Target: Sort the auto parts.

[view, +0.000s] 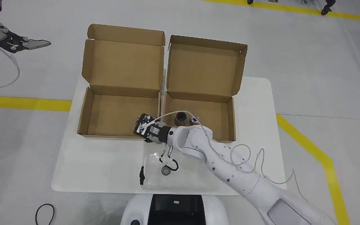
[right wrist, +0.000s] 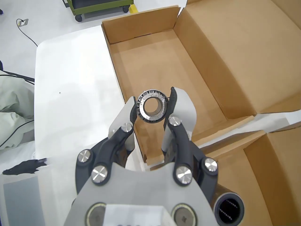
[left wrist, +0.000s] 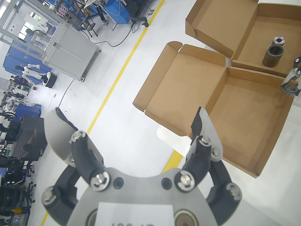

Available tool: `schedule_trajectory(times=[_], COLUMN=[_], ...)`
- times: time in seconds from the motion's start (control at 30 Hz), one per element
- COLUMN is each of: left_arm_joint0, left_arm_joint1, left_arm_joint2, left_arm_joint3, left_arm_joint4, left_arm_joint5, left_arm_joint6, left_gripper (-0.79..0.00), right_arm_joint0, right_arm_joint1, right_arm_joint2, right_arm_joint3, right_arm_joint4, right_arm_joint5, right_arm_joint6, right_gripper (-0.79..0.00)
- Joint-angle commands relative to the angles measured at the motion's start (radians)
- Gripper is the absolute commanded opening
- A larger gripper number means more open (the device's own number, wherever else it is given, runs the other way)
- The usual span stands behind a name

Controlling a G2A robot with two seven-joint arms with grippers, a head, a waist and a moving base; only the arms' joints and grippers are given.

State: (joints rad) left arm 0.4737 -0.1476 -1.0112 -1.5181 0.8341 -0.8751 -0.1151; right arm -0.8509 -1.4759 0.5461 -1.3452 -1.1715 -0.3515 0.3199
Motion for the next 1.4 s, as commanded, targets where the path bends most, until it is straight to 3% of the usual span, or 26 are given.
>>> schedule_trajectory(times=[0.0, 0.33, 0.57, 0.7, 0.8, 1.1, 1.37], left_arm_joint0=[0.0, 0.0, 0.0, 0.0, 0.0, 0.0, 0.0], left_arm_joint1=[0.0, 0.0, 0.0, 0.0, 0.0, 0.0, 0.0], left_arm_joint2=[0.0, 0.0, 0.0, 0.0, 0.0, 0.0, 0.0], left_arm_joint3=[0.0, 0.0, 0.0, 0.0, 0.0, 0.0, 0.0], left_arm_joint4=[0.0, 0.0, 0.0, 0.0, 0.0, 0.0, 0.0], left_arm_joint5=[0.0, 0.0, 0.0, 0.0, 0.0, 0.0, 0.0], left_arm_joint6=[0.0, 0.0, 0.0, 0.0, 0.0, 0.0, 0.0], left_gripper=[0.0, 0.0, 0.0, 0.0, 0.0, 0.0, 0.0], right_arm_joint0=[0.026, 0.125, 0.15, 0.159, 0.163, 0.151, 0.085], right_arm_joint1=[-0.02, -0.117, -0.156, -0.17, -0.178, -0.183, -0.143], right_arm_joint2=[-0.019, -0.089, -0.101, -0.101, -0.096, -0.075, -0.036], right_arm_joint3=[0.048, 0.268, 0.336, 0.351, 0.359, 0.322, 0.12], right_arm_joint4=[0.014, 0.059, 0.051, 0.037, 0.032, -0.007, -0.101], right_arm_joint5=[0.01, 0.058, 0.086, 0.095, 0.095, 0.076, 0.013], right_arm_joint6=[-0.002, -0.002, 0.004, 0.016, 0.021, 0.022, 0.07], right_gripper=[-0.785, -0.785, -0.785, -0.523, -0.44, -0.48, -0.48])
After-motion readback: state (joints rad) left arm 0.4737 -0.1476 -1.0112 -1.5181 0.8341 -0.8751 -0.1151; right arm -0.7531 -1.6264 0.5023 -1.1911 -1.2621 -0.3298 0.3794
